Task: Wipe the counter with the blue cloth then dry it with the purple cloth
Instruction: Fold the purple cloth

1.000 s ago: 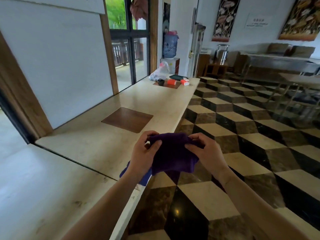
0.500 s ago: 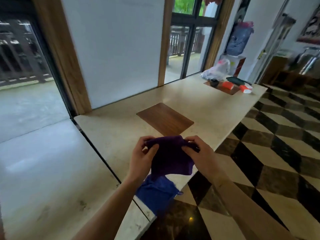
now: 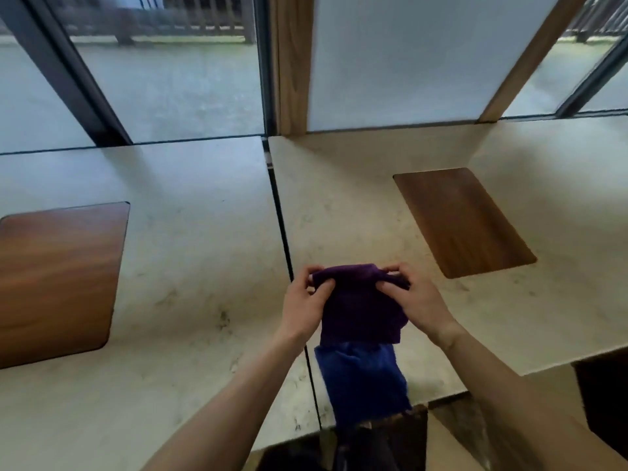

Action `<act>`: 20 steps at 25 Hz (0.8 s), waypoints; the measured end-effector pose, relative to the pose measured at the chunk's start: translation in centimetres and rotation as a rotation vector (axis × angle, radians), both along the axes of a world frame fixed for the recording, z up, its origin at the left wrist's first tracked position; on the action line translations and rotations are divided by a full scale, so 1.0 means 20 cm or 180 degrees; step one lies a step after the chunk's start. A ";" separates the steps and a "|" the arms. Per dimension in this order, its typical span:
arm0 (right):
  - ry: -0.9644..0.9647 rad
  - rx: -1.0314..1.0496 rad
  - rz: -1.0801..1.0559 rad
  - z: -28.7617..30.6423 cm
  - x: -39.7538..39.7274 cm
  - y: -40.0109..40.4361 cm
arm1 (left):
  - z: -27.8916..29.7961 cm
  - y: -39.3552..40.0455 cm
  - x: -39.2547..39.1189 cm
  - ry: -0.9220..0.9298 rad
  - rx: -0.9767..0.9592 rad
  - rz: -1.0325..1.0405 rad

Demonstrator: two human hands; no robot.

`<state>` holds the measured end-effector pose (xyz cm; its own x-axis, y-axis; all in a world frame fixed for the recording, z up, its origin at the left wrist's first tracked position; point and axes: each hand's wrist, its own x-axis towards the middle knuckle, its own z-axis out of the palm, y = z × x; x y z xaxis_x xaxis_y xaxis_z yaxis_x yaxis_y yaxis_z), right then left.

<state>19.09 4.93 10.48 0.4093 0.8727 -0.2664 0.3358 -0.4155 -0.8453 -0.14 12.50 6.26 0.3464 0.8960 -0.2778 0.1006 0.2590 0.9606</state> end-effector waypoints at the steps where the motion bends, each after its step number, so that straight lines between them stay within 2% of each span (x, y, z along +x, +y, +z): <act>1: 0.0070 -0.0043 0.0082 -0.04 0.01 0.04 | -0.03 0.00 0.00 0.0045 -0.0098 0.0115; 7: 0.0455 -0.0493 0.0562 -0.31 0.09 0.27 | -0.24 0.07 0.05 0.0545 -0.0529 0.0620; 10: 0.0382 -0.0540 0.0738 -0.45 0.17 0.36 | -0.28 0.12 0.11 0.0769 -0.0562 0.0628; 16: -0.0710 -0.0381 0.1163 -0.62 0.20 0.43 | -0.36 0.22 0.12 0.1576 -0.0086 0.0236; 20: -0.1248 -0.0225 0.1153 -0.64 0.18 0.45 | -0.39 0.24 0.12 0.2048 0.0294 0.0142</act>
